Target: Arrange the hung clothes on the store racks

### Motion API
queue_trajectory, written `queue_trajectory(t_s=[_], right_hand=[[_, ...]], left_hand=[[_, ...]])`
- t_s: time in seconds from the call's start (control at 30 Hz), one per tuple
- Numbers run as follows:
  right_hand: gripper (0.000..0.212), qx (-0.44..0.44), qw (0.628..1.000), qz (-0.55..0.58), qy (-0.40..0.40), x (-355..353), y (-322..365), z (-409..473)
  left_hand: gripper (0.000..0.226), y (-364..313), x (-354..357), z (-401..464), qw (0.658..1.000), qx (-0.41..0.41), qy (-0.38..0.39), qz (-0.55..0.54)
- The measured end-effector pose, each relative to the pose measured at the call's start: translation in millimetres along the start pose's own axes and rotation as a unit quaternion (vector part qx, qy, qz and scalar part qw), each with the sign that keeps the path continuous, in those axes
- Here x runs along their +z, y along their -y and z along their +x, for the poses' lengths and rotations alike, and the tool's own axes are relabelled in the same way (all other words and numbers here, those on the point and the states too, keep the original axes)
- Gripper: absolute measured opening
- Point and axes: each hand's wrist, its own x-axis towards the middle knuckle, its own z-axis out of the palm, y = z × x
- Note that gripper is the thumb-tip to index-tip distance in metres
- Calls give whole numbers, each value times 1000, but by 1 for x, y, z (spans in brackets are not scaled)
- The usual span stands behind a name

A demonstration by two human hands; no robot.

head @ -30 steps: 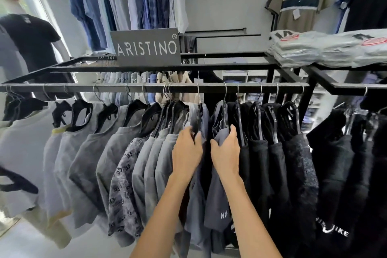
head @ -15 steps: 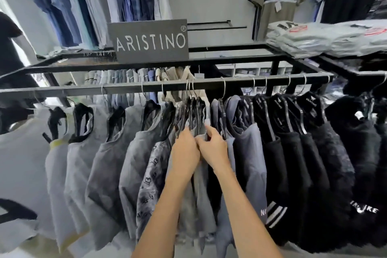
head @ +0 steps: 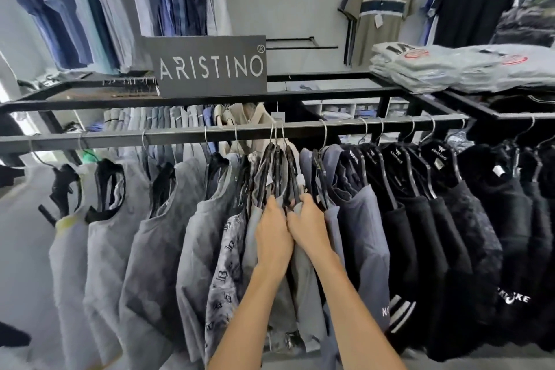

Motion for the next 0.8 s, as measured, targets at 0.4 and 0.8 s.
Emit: queue_trajectory(t_s=[0.4,0.8], right_hand=[[33,-37,999,-11,3,-36,-22,18],[21,-74,995,25,62,-34,-23,18]], left_hand=[[45,-30,25,-5,1000,7,-7,12],[65,-19,29,-4,998,-12,-25,-60]])
